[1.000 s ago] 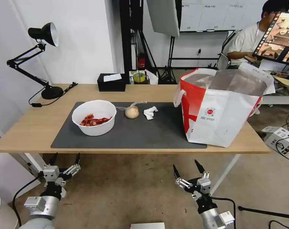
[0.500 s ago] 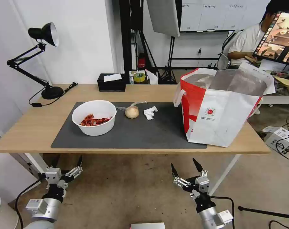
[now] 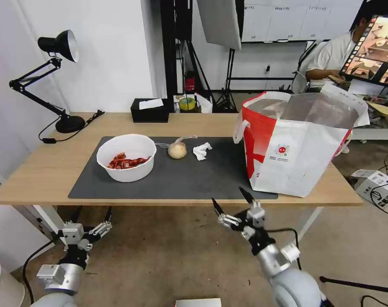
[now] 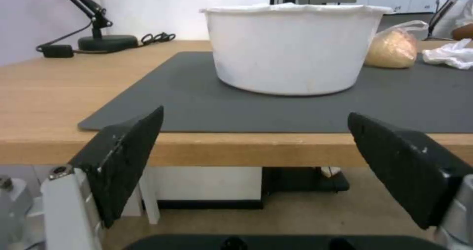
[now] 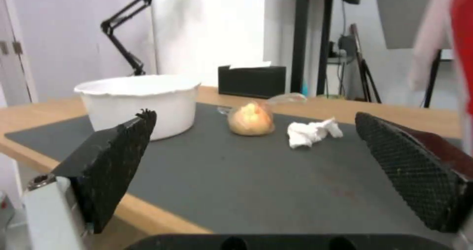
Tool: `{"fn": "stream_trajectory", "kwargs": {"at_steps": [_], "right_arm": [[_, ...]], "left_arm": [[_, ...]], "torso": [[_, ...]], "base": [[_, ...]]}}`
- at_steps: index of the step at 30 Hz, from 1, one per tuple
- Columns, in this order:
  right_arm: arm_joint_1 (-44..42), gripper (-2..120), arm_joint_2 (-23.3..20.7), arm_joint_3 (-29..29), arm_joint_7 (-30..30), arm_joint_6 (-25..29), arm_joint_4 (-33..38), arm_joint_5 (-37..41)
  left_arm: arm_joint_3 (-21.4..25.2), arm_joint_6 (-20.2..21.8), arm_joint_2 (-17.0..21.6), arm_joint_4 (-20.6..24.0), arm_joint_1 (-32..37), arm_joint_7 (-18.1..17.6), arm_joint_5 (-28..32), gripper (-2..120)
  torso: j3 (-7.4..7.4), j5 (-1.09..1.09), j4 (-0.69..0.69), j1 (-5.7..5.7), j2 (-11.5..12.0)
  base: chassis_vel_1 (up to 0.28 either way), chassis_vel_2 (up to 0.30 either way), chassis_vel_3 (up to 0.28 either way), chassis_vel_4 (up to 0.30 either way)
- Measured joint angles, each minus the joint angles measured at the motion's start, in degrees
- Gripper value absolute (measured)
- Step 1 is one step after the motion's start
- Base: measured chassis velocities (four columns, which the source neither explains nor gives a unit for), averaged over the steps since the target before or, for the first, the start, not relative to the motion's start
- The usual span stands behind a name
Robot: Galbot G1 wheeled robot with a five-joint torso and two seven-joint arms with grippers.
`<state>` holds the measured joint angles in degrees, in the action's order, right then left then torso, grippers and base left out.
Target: Pick up the trash from the table and place it into the takeout bag.
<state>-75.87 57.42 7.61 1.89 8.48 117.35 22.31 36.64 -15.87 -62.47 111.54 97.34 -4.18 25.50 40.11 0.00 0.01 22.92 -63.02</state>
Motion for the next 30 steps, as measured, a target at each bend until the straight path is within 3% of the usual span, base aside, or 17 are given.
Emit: {"fn": "stream_trajectory", "kwargs": {"at_steps": [8,11,16,23,30], "right_arm": [[14.9,100,-2.0,-8.6,7.3,-9.9,-1.1,6.2],[23.4,100,-1.8,-13.2,11.0,-15.7,-4.0,9.5],[31.1,100,-0.4,-17.9,15.6,-20.7,-8.4,13.4],[44.1,100,5.4,-24.7,28.2,-27.9,-18.0,19.3],[50.7,100,10.7,-26.9,33.0,-31.2,-27.5,24.5]], "left_arm": [[0.2,0.2,-0.1,0.7,0.4,-0.2,0.0,100],[0.2,0.3,-0.1,0.9,0.6,-0.2,-0.1,100],[0.3,0.3,-0.1,0.9,0.7,-0.3,-0.1,100],[0.3,0.3,-0.3,0.6,0.6,-0.3,0.0,100],[0.2,0.3,-0.5,0.3,1.0,-0.4,-0.4,100]], "torso": [[0.0,-0.01,0.0,0.0,0.0],[0.0,-0.01,0.0,0.0,0.0],[0.0,0.0,-0.01,0.0,0.0],[0.0,-0.01,0.0,0.0,0.0],[0.0,-0.01,0.0,0.0,0.0]], "base": [[0.0,0.0,0.0,0.0],[0.0,0.0,0.0,0.0],[0.0,0.0,0.0,0.0],[0.0,0.0,0.0,0.0],[0.0,0.0,0.0,0.0]]}}
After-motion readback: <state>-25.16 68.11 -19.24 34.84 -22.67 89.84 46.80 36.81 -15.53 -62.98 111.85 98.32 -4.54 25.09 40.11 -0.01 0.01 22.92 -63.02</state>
